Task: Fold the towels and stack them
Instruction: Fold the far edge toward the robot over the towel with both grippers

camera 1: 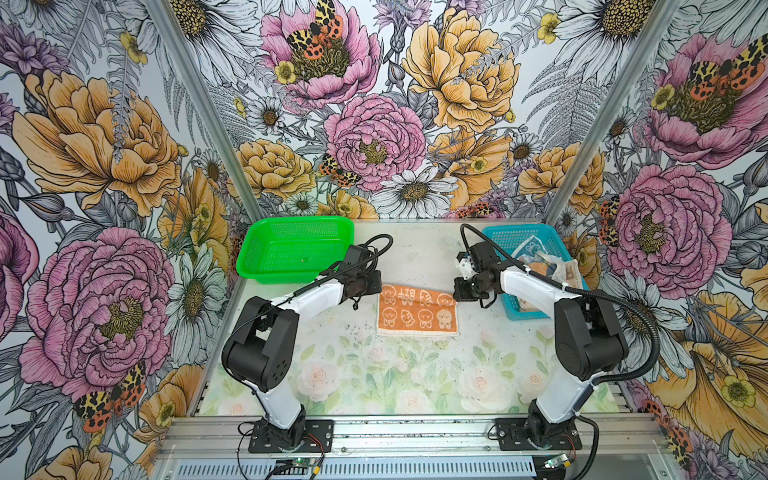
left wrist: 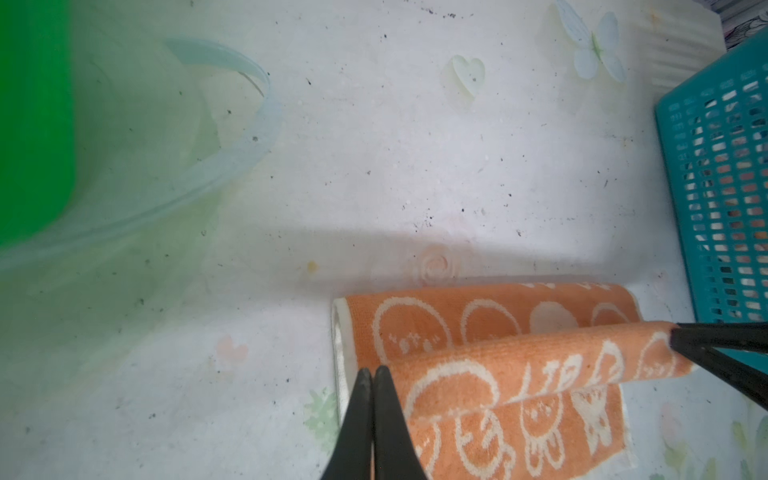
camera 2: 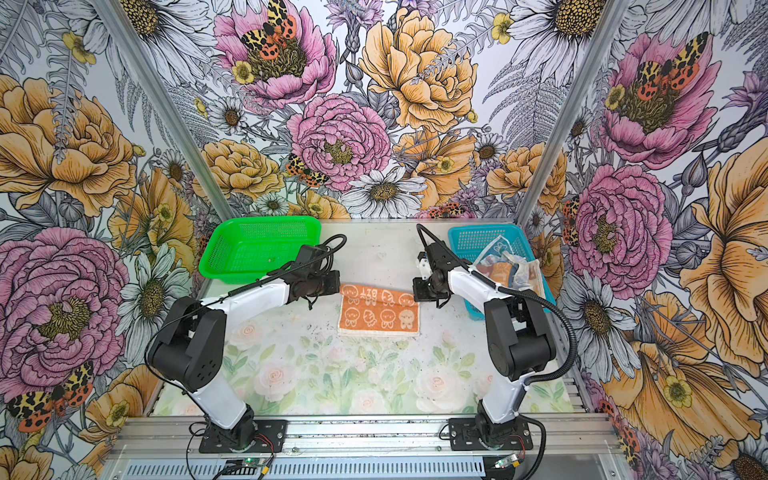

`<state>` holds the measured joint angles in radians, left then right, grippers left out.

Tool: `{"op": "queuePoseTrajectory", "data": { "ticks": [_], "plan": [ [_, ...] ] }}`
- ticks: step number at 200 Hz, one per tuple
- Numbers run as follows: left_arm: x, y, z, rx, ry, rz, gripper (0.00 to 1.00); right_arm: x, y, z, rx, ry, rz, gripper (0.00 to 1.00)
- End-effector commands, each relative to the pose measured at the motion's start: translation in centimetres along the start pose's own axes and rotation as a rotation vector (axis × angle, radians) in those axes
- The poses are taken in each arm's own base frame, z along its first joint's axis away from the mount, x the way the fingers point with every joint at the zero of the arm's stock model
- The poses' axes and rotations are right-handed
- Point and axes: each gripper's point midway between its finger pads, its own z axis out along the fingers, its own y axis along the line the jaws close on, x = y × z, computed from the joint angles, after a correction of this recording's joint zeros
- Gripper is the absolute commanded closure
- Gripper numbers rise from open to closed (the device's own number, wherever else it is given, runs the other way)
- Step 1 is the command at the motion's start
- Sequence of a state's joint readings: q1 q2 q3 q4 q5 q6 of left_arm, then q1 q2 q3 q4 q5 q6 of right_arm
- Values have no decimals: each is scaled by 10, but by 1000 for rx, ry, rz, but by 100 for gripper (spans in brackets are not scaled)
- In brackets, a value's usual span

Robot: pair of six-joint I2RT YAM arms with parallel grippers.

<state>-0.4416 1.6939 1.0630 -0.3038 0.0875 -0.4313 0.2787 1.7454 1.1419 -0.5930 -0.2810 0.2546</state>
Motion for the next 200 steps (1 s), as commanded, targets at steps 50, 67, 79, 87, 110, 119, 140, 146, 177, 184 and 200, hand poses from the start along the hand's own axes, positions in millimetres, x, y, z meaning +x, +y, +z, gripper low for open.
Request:
{"op": "queuePoseTrajectory", "data": {
  "ticks": [50, 67, 79, 87, 110, 119, 140, 146, 177, 184, 200],
  "plan": [
    [46, 15, 4, -39, 51, -62, 100, 22, -15, 4, 62, -13, 42, 100],
    [41, 11, -2, -25, 35, -66, 100, 21, -12, -3, 54, -29, 40, 100],
    [35, 8, -9, -19, 16, -67, 100, 19, -9, -10, 46, -50, 35, 100],
    [32, 6, -15, -15, 5, -67, 100, 18, -6, -15, 37, -63, 32, 100],
    [28, 1, -25, -2, -12, -65, 100, 18, 2, -25, 13, -86, 28, 100],
    [31, -1, -26, -2, -7, -59, 100, 20, 4, -27, 9, -89, 28, 100],
    [40, 1, -28, -14, 4, -58, 100, 30, 4, -25, 10, -73, 34, 100],
    [43, 2, -28, -17, 9, -61, 100, 35, 4, -22, 12, -61, 36, 100],
    [65, 10, -21, -46, 48, -52, 100, 59, -2, 0, 42, 10, 39, 100],
    [71, 11, -18, -48, 62, -50, 100, 62, -4, 3, 46, 18, 44, 100],
    [84, 12, -11, -60, 86, -45, 100, 66, -5, 7, 48, 27, 49, 100]
  ]
}}
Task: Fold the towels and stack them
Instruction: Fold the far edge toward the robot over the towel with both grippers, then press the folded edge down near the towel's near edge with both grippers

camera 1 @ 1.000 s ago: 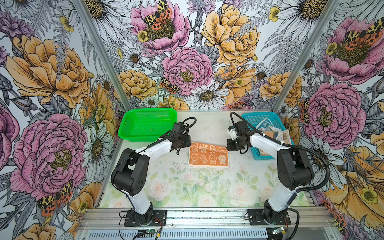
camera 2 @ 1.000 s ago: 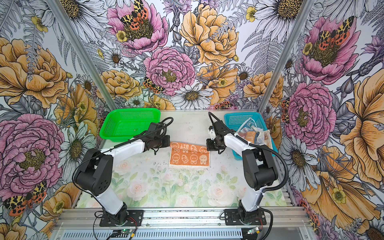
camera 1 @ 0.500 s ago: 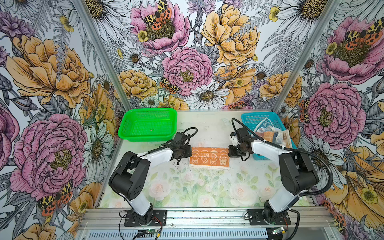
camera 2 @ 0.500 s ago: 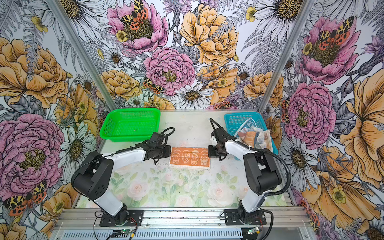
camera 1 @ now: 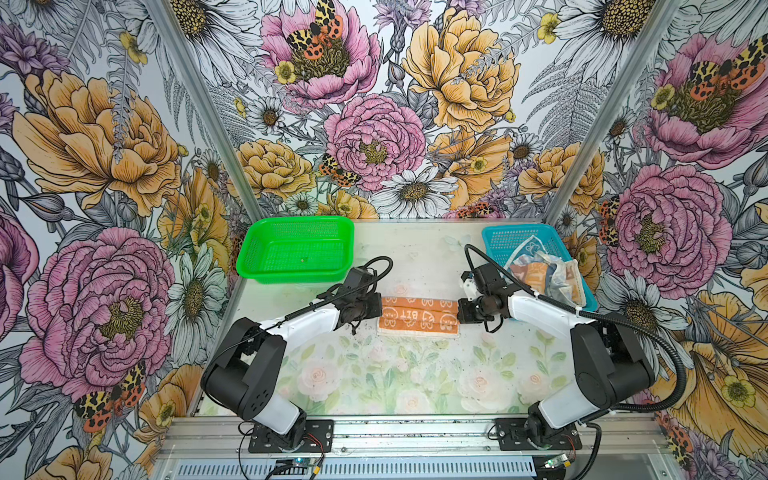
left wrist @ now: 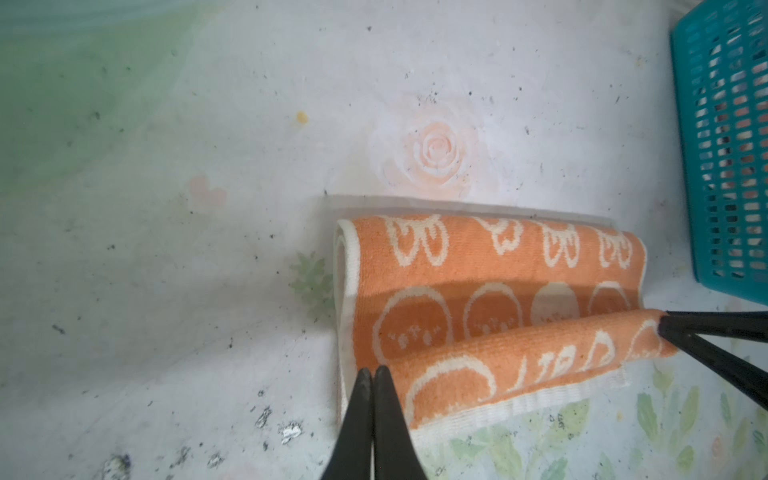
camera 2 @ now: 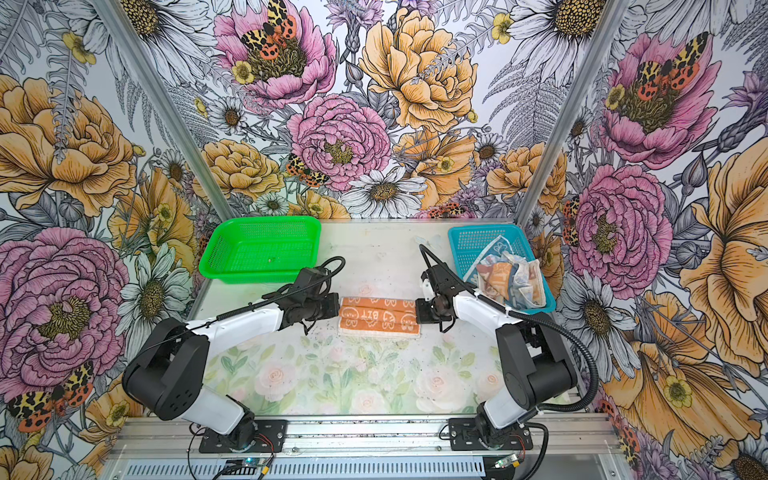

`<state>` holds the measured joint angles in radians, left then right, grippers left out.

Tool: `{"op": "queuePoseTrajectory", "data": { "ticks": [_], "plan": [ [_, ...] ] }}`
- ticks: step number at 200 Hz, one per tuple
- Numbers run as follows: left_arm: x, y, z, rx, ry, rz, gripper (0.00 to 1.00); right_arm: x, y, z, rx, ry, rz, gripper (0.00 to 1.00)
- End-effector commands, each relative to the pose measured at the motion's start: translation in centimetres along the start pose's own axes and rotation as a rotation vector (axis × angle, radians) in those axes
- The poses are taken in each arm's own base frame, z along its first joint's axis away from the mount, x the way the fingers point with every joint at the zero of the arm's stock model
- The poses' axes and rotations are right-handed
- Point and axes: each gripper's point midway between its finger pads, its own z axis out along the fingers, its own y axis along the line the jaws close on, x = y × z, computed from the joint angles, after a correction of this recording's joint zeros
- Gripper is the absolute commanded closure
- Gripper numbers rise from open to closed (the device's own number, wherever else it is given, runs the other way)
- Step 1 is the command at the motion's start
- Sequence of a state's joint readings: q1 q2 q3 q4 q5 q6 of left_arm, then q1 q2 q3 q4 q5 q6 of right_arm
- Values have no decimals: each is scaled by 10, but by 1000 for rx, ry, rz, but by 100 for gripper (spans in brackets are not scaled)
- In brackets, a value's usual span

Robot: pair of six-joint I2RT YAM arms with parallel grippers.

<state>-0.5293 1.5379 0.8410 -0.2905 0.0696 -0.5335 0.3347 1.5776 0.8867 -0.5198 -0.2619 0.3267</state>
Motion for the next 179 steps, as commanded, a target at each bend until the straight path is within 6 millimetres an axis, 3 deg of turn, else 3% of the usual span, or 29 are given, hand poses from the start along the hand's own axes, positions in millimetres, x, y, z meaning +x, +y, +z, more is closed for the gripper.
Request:
{"op": "queuePoseTrajectory", "data": {
  "ticks": [1, 31, 90, 145, 179],
  "plan": [
    [15, 12, 9, -61, 17, -11, 100, 3, -11, 7, 43, -1, 25, 100],
    [23, 8, 14, -51, 31, -10, 100, 4, -10, 9, 45, -1, 24, 100],
    [16, 4, 12, -60, 15, 2, 100, 7, -10, 7, 45, -3, 21, 100],
    [3, 2, -4, -56, -33, -1, 100, 4, -3, -9, 33, -57, 11, 100],
    [10, 0, 0, -51, -9, 1, 100, 13, -5, 1, 39, -20, 16, 100]
  ]
}}
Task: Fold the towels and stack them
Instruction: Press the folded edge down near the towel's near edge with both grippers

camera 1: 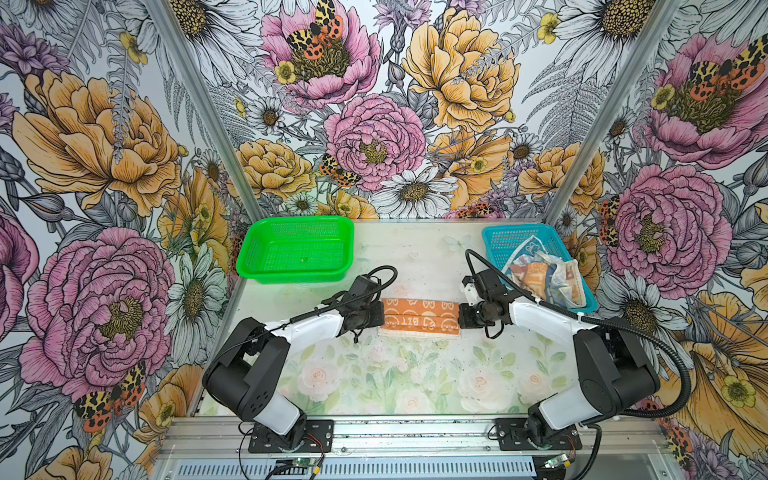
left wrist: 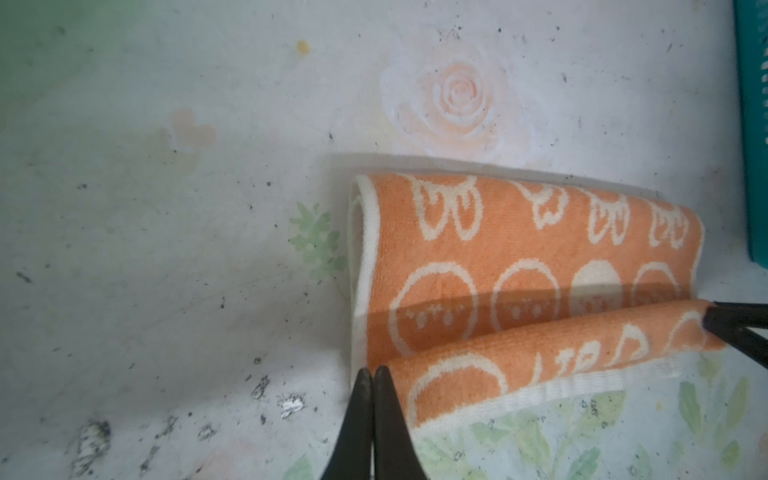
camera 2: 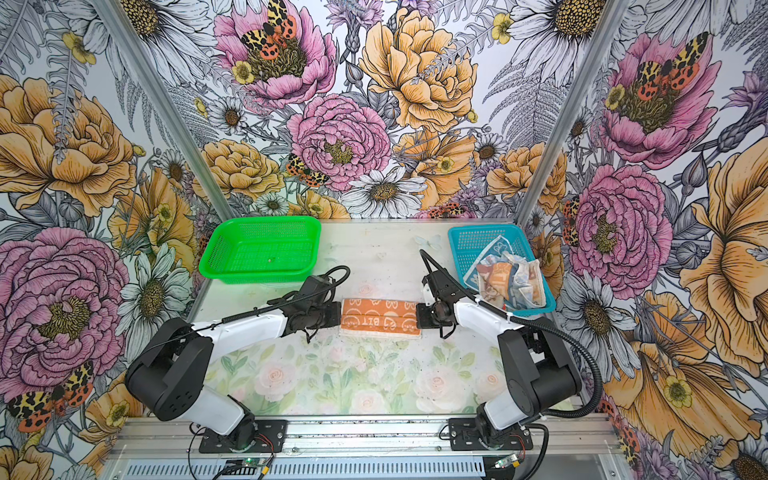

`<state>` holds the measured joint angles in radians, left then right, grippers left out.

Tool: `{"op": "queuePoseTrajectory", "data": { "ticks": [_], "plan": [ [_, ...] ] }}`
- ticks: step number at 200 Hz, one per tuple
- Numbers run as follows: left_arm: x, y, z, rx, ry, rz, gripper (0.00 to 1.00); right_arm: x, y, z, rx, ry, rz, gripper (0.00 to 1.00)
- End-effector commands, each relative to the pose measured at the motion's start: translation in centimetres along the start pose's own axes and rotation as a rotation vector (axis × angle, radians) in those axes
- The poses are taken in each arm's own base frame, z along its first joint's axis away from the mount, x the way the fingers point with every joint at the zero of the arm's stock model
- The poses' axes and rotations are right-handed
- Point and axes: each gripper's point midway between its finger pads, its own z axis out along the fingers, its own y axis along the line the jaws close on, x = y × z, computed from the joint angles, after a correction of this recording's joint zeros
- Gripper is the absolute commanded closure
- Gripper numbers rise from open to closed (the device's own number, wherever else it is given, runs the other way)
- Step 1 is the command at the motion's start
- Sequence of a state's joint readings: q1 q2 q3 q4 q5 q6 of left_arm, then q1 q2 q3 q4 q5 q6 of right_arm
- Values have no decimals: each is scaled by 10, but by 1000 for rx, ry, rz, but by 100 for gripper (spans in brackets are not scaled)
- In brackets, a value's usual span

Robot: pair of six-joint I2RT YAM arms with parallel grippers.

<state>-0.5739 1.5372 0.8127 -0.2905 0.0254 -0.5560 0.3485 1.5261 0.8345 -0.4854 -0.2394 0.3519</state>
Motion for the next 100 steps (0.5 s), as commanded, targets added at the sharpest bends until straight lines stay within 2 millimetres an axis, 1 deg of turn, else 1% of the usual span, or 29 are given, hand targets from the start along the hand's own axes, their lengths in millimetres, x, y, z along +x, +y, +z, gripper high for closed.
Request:
{"op": "queuePoseTrajectory", "data": {
  "ticks": [1, 24, 44, 50, 65, 69, 76, 93, 100],
  "plan": [
    [-6, 0, -3, -20, -22, -11, 100, 8, -5, 4, 29, 13, 9, 100],
    [4, 1, 3, -38, -1, 2, 100, 13, -4, 11, 25, 27, 10, 100],
    [9, 1, 8, -45, 15, 5, 100, 16, -1, 14, 16, 34, 3, 92],
    [8, 0, 8, -43, 14, 6, 93, 16, 1, 14, 14, 33, 0, 89],
    [5, -5, 5, -25, 9, 6, 88, 14, 4, 10, 7, 19, -5, 85],
    [4, -7, 3, -18, 5, 8, 84, 12, 6, 8, 2, 13, -7, 84],
    [0, -12, 0, -6, -7, 11, 73, 9, 10, 4, -9, -2, -11, 80],
    [-10, -23, -11, 18, -31, 19, 61, -1, 18, -11, -33, -51, -12, 69],
    [-16, -28, -17, 27, -44, 23, 49, -5, 22, -18, -45, -71, -12, 61]
  ]
}}
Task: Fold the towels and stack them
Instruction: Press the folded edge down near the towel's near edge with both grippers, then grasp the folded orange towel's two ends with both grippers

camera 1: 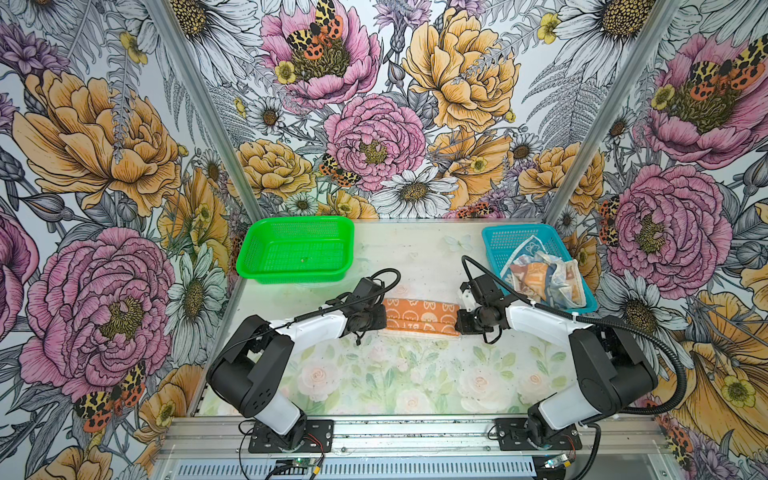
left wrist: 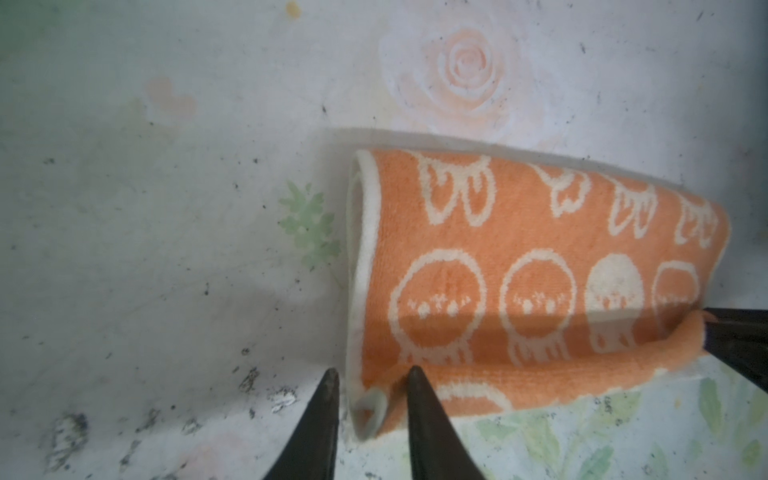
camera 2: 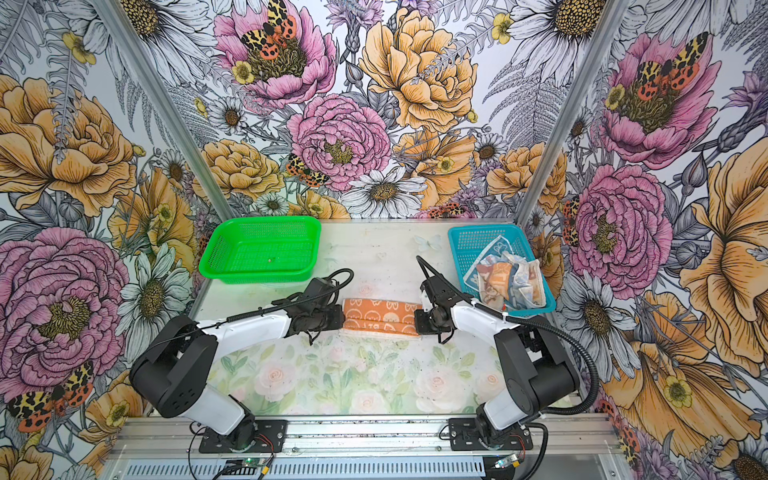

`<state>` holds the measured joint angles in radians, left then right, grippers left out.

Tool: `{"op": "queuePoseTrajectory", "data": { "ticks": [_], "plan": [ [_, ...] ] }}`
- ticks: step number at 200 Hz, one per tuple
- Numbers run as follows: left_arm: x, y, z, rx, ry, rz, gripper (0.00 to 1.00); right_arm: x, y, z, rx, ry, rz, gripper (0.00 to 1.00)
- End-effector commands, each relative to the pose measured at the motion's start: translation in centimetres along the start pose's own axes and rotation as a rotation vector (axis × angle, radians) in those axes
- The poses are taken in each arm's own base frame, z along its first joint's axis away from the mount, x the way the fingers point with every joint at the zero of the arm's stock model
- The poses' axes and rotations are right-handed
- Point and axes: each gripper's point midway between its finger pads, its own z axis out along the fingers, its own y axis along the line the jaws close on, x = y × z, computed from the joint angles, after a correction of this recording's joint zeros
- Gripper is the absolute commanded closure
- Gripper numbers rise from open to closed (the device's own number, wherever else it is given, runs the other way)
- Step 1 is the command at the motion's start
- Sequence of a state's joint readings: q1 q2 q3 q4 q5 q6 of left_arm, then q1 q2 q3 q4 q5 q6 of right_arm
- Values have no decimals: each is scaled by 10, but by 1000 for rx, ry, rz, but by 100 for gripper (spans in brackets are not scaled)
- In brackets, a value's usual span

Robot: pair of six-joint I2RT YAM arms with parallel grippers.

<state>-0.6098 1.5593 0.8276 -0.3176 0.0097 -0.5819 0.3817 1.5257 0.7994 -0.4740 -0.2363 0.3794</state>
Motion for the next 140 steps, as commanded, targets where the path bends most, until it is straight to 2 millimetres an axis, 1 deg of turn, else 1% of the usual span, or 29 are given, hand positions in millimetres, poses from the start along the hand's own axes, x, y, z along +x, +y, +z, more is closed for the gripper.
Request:
{"op": "queuePoseTrajectory", "data": {
  "ticks": [1, 7, 23, 27, 38, 51, 71, 77, 91, 115, 140],
  "plan": [
    [-26, -23, -23, 44, -76, 20, 48, -20, 18, -27, -45, -105, -15, 60],
    [-30, -28, -29, 55, -85, 23, 41, -23, 21, -33, -55, -124, -13, 54],
    [-40, -44, -40, 102, -104, 24, 19, -30, 30, -48, -90, -167, -2, 41],
    [-41, -48, -42, 115, -103, 18, 15, -32, 33, -51, -100, -178, 2, 38],
    [-43, -59, -45, 156, -96, 6, 9, -37, 38, -59, -120, -199, 16, 30],
    [-42, -71, -42, 206, -85, -9, 2, -40, 44, -62, -152, -208, 27, 24],
    [-34, -84, -30, 273, -53, -43, 1, -37, 52, -56, -197, -189, 43, 17],
    [-30, -85, -26, 287, -39, -54, 1, -34, 56, -52, -219, -179, 46, 14],
    [-20, -86, -15, 303, -15, -74, 1, -27, 60, -43, -249, -160, 58, 11],
    [0, -77, -1, 280, 21, -83, 1, -12, 65, -27, -292, -124, 75, 8],
    [17, -64, 8, 251, 53, -91, 1, 7, 59, -11, -293, -74, 86, 5]
  ]
}}
